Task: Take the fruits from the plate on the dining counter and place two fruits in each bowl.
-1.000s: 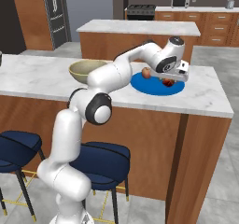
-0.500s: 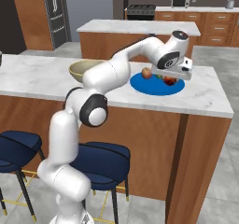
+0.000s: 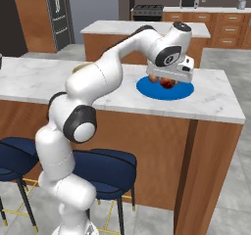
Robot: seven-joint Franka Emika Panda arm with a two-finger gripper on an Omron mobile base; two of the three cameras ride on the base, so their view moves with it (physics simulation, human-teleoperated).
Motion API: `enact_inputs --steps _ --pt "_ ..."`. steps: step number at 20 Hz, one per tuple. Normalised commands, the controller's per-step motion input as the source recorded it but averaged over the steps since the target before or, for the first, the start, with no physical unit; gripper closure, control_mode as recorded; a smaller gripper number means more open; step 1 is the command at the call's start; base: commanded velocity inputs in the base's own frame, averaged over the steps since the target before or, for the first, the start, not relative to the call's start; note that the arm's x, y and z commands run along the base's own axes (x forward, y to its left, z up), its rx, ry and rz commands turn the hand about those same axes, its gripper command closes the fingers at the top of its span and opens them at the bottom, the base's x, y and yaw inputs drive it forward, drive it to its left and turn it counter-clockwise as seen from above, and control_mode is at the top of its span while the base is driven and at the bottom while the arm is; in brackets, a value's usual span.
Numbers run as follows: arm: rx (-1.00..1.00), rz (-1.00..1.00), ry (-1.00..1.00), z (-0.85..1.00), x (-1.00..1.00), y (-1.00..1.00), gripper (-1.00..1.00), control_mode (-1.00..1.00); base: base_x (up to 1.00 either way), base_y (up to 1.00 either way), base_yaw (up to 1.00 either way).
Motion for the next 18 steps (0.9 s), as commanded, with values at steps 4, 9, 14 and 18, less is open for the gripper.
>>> enact_inputs --steps 4,9,14,18 --pt "-0.02 0.02 0.00 0.30 -0.41 1.00 1.00 -1.00 0.00 0.00 0.00" --pt "-0.03 0.00 0.03 0.37 -0.16 1.00 1.00 -1.00 0.00 0.00 0.00" --pt "0.00 0.00 0.07 0.45 0.00 1.00 1.00 -1.00 0.00 0.00 0.00" --pt "0.00 0.00 0.06 0.41 0.07 0.96 1.00 -1.00 0.00 0.00 0.00"
